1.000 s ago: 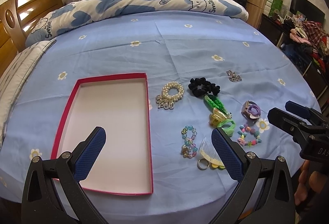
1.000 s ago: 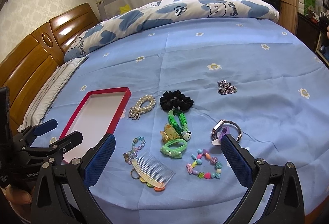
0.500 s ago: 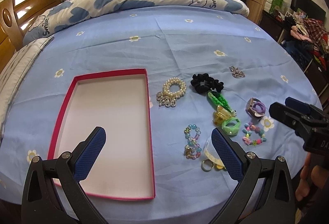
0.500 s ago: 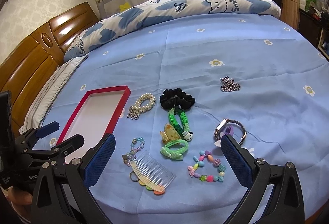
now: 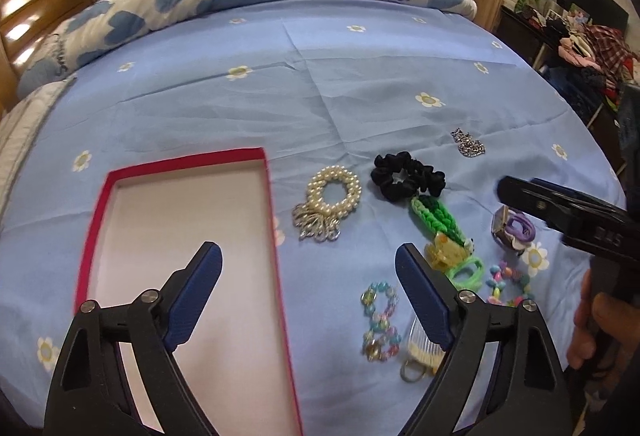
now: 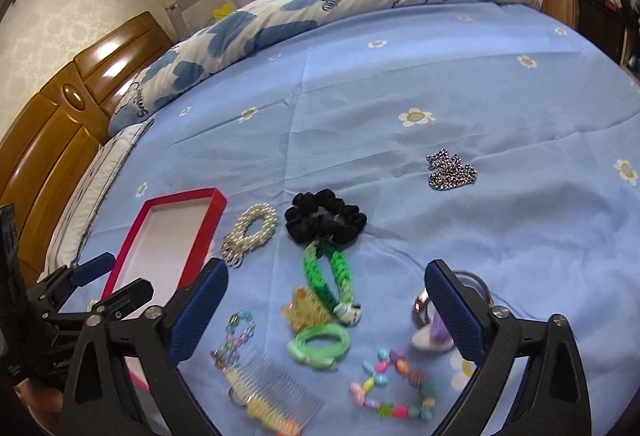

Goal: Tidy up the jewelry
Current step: 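Grasp the pearl bracelet with the left tool while the right tool grasps the black scrunchie, then carry both items into the red-rimmed box and open both tools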

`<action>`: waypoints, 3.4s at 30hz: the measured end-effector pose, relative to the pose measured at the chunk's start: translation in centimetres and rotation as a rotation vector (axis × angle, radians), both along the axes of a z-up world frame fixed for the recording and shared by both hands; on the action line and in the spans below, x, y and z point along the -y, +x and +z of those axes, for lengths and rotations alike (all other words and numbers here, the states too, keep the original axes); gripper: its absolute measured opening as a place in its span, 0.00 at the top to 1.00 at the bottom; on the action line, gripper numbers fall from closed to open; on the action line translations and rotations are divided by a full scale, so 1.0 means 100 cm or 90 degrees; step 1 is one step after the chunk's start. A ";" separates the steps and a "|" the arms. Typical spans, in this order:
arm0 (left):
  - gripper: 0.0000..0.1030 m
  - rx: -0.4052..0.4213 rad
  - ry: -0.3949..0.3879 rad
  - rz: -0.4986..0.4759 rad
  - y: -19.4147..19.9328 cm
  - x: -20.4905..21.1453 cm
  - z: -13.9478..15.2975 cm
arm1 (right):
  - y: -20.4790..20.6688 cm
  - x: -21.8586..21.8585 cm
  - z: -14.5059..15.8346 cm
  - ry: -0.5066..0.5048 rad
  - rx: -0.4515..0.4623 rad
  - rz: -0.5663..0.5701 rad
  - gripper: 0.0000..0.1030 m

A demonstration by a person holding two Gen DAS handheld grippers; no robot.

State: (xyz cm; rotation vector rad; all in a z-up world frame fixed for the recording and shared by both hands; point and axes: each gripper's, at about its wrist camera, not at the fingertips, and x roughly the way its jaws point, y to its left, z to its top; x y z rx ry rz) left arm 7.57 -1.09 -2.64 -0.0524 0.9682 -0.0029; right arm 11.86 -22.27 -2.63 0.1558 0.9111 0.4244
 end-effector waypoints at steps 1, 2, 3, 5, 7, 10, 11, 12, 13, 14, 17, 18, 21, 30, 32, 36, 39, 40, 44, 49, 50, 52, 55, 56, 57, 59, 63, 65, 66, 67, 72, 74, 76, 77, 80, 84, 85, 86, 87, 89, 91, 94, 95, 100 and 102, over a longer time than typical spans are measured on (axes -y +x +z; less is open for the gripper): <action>0.15 -0.005 -0.001 -0.003 0.005 0.001 -0.002 | 0.007 -0.001 -0.004 0.001 -0.008 0.000 0.10; 0.16 -0.016 -0.006 -0.011 0.013 0.003 -0.007 | 0.015 -0.002 -0.008 0.003 -0.016 0.000 0.13; 0.18 -0.020 -0.009 -0.017 0.018 0.005 -0.009 | 0.022 -0.002 -0.012 0.004 -0.023 -0.001 0.15; 0.19 -0.029 -0.003 -0.028 0.030 0.010 -0.016 | 0.038 -0.005 -0.021 0.007 -0.042 -0.001 0.24; 0.25 -0.036 -0.002 -0.035 0.038 0.013 -0.023 | 0.053 -0.008 -0.031 0.009 -0.063 -0.003 0.28; 0.33 -0.052 0.010 -0.045 0.053 0.018 -0.034 | 0.070 -0.012 -0.046 0.007 -0.091 0.003 0.36; 0.35 -0.060 0.012 -0.049 0.057 0.019 -0.038 | 0.074 -0.014 -0.051 0.003 -0.098 0.005 0.37; 0.36 -0.066 0.014 -0.055 0.062 0.021 -0.043 | 0.078 -0.016 -0.054 -0.004 -0.104 0.009 0.37; 0.37 -0.070 0.019 -0.058 0.065 0.023 -0.046 | 0.081 -0.018 -0.058 -0.009 -0.110 0.013 0.40; 0.38 -0.077 0.027 -0.060 0.071 0.024 -0.051 | 0.084 -0.020 -0.062 -0.011 -0.116 0.016 0.42; 0.41 -0.094 0.027 -0.065 0.082 0.024 -0.062 | 0.091 -0.023 -0.070 -0.019 -0.129 0.025 0.48; 0.43 -0.105 0.025 -0.067 0.088 0.024 -0.068 | 0.093 -0.023 -0.072 -0.022 -0.130 0.026 0.50; 0.50 -0.125 0.026 -0.066 0.097 0.024 -0.080 | 0.098 -0.023 -0.074 -0.027 -0.134 0.028 0.65; 0.83 -0.114 0.026 -0.083 0.100 0.024 -0.079 | 0.096 -0.019 -0.073 -0.008 -0.126 0.036 0.90; 0.88 -0.106 0.022 -0.088 0.098 0.025 -0.074 | 0.094 -0.016 -0.071 -0.002 -0.120 0.030 0.91; 0.88 -0.081 0.000 -0.096 0.091 0.022 -0.056 | 0.087 -0.009 -0.062 0.021 -0.109 0.020 0.91; 0.88 -0.066 -0.031 -0.093 0.082 0.015 -0.044 | 0.081 -0.007 -0.051 0.033 -0.095 0.018 0.91; 0.88 -0.062 -0.039 -0.090 0.080 0.012 -0.040 | 0.079 -0.007 -0.047 0.037 -0.090 0.018 0.91; 0.88 -0.041 -0.077 -0.072 0.064 -0.002 -0.023 | 0.072 -0.013 -0.032 0.055 -0.075 0.024 0.91; 0.88 0.001 -0.095 -0.052 0.039 -0.027 0.004 | 0.062 -0.028 -0.019 0.068 -0.063 0.042 0.91; 0.88 0.007 -0.094 -0.047 0.035 -0.032 0.007 | 0.060 -0.032 -0.017 0.069 -0.061 0.047 0.91; 0.88 0.014 -0.093 -0.034 0.028 -0.044 0.012 | 0.056 -0.043 -0.013 0.076 -0.057 0.061 0.91; 0.88 0.018 -0.091 -0.014 0.020 -0.062 0.015 | 0.051 -0.060 -0.010 0.087 -0.056 0.080 0.91; 0.88 0.018 -0.092 -0.007 0.018 -0.068 0.015 | 0.049 -0.067 -0.010 0.093 -0.056 0.088 0.91; 0.88 0.018 -0.092 0.002 0.016 -0.076 0.014 | 0.047 -0.073 -0.009 0.097 -0.054 0.095 0.91; 0.88 0.018 -0.090 0.023 0.013 -0.090 0.012 | 0.043 -0.089 -0.008 0.105 -0.053 0.112 0.91; 0.88 0.016 -0.088 0.059 0.009 -0.117 0.004 | 0.040 -0.127 -0.009 0.111 -0.055 0.146 0.91; 0.88 0.013 -0.088 0.073 0.009 -0.130 0.000 | 0.040 -0.143 -0.010 0.112 -0.059 0.158 0.91; 0.88 0.011 -0.092 0.081 0.010 -0.138 -0.003 | 0.040 -0.149 -0.011 0.114 -0.061 0.163 0.91; 0.88 0.008 -0.094 0.087 0.012 -0.144 -0.006 | 0.040 -0.159 -0.012 0.112 -0.062 0.170 0.91; 0.88 0.000 -0.097 0.110 0.022 -0.168 -0.019 | 0.048 -0.194 -0.023 0.097 -0.076 0.190 0.91; 0.88 -0.004 -0.099 0.119 0.027 -0.175 -0.026 | 0.053 -0.206 -0.030 0.089 -0.084 0.193 0.91; 0.88 -0.013 -0.098 0.129 0.032 -0.181 -0.033 | 0.058 -0.215 -0.036 0.080 -0.090 0.196 0.91; 0.88 -0.020 -0.093 0.132 0.035 -0.183 -0.038 | 0.059 -0.219 -0.039 0.075 -0.092 0.196 0.91; 0.88 -0.032 -0.083 0.136 0.040 -0.186 -0.049 | 0.065 -0.230 -0.048 0.052 -0.101 0.199 0.91; 0.88 -0.045 -0.063 0.140 0.043 -0.188 -0.058 | 0.069 -0.240 -0.057 0.020 -0.104 0.205 0.91; 0.88 -0.046 -0.063 0.142 0.044 -0.189 -0.060 | 0.070 -0.242 -0.059 0.012 -0.105 0.206 0.91; 0.88 -0.049 -0.066 0.144 0.044 -0.190 -0.061 | 0.070 -0.243 -0.060 0.008 -0.105 0.207 0.90; 0.88 -0.051 -0.068 0.147 0.044 -0.192 -0.063 | 0.071 -0.243 -0.061 0.007 -0.105 0.208 0.88; 0.88 -0.057 -0.068 0.151 0.046 -0.193 -0.066 | 0.072 -0.244 -0.064 0.005 -0.109 0.207 0.86; 0.88 -0.062 -0.072 0.148 0.046 -0.192 -0.069 | 0.072 -0.243 -0.065 0.015 -0.115 0.207 0.84; 0.88 -0.061 -0.061 0.139 0.049 -0.187 -0.068 | 0.071 -0.240 -0.065 0.026 -0.122 0.207 0.73; 0.88 -0.062 -0.058 0.135 0.050 -0.185 -0.069 | 0.071 -0.238 -0.064 0.031 -0.121 0.207 0.70; 0.85 -0.068 -0.049 0.124 0.055 -0.177 -0.071 | 0.068 -0.228 -0.052 0.048 -0.113 0.203 0.68; 0.80 -0.070 -0.046 0.121 0.056 -0.175 -0.071 | 0.066 -0.221 -0.046 0.057 -0.107 0.199 0.68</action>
